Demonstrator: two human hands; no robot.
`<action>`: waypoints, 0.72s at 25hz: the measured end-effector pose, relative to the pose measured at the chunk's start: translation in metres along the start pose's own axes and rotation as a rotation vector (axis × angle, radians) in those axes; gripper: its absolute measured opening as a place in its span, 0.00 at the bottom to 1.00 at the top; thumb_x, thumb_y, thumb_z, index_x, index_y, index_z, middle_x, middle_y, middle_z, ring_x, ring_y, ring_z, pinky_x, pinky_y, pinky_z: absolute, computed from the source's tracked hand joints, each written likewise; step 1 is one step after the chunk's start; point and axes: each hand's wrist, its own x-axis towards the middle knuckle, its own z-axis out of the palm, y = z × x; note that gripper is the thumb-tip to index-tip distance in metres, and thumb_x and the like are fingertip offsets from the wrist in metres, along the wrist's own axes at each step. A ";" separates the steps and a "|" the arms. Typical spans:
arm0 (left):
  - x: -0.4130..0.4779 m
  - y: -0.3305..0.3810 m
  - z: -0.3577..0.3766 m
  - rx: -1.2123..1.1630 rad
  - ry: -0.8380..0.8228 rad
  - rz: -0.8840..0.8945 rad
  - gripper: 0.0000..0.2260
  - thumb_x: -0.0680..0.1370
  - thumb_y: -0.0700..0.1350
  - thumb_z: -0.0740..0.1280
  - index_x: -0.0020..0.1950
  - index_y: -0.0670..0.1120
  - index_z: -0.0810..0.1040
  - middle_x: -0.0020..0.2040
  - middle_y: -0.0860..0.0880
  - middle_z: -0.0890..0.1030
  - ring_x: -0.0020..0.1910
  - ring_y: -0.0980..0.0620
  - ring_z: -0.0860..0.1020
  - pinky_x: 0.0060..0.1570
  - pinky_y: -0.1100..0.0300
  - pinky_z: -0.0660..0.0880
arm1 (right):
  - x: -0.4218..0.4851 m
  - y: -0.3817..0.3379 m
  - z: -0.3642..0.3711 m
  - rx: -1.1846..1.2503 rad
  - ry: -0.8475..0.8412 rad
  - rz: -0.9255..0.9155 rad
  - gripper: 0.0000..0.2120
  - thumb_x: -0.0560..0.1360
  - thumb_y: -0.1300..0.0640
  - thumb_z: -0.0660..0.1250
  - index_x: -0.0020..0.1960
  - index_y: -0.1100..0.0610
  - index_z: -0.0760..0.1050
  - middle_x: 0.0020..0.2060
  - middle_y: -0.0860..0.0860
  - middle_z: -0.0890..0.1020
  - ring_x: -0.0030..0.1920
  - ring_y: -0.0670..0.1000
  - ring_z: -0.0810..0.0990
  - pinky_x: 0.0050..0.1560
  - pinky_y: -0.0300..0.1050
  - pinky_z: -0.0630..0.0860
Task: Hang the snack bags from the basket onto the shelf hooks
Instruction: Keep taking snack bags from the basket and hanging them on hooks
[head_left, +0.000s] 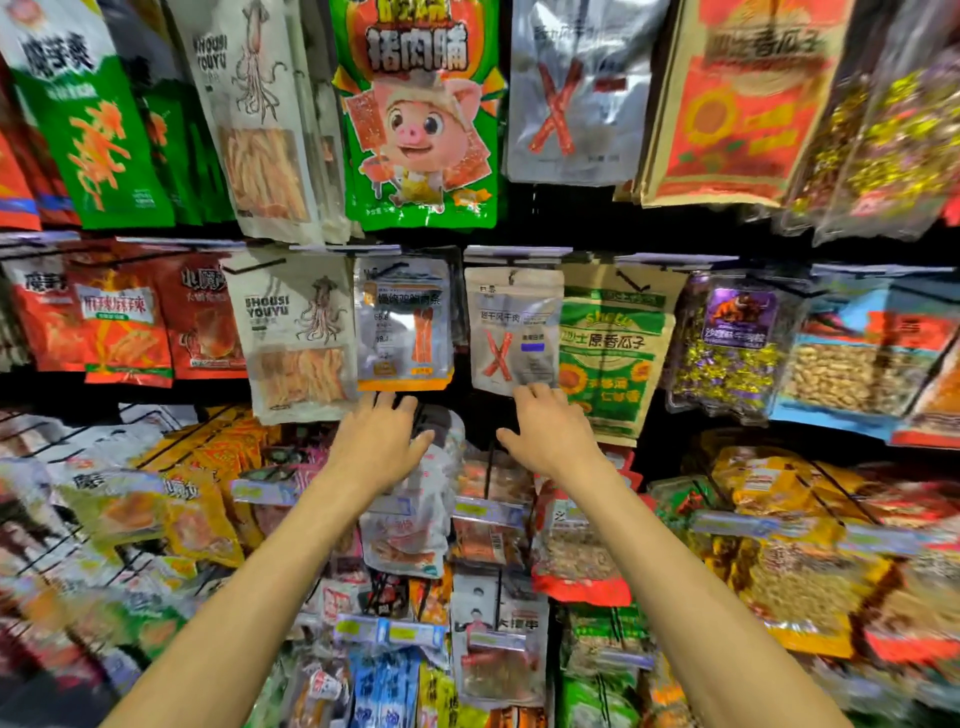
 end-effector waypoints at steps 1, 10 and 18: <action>0.006 0.003 -0.004 0.016 0.002 0.011 0.25 0.81 0.59 0.58 0.72 0.45 0.67 0.69 0.42 0.70 0.70 0.40 0.66 0.63 0.45 0.71 | 0.002 0.004 -0.004 -0.005 0.014 0.005 0.27 0.79 0.44 0.62 0.71 0.59 0.65 0.67 0.58 0.70 0.68 0.62 0.68 0.62 0.58 0.71; 0.096 0.021 -0.027 -0.264 0.099 0.006 0.24 0.80 0.55 0.60 0.72 0.45 0.66 0.62 0.42 0.75 0.59 0.40 0.74 0.51 0.46 0.76 | 0.047 0.039 -0.031 0.346 0.227 0.186 0.26 0.80 0.47 0.62 0.73 0.57 0.61 0.66 0.55 0.71 0.60 0.57 0.76 0.50 0.50 0.76; 0.158 0.036 0.001 -1.240 0.024 -0.142 0.27 0.75 0.64 0.66 0.58 0.40 0.73 0.51 0.38 0.77 0.53 0.36 0.76 0.51 0.44 0.73 | 0.104 0.062 -0.004 0.930 0.197 0.327 0.31 0.76 0.37 0.64 0.72 0.53 0.66 0.66 0.49 0.73 0.66 0.53 0.73 0.58 0.48 0.73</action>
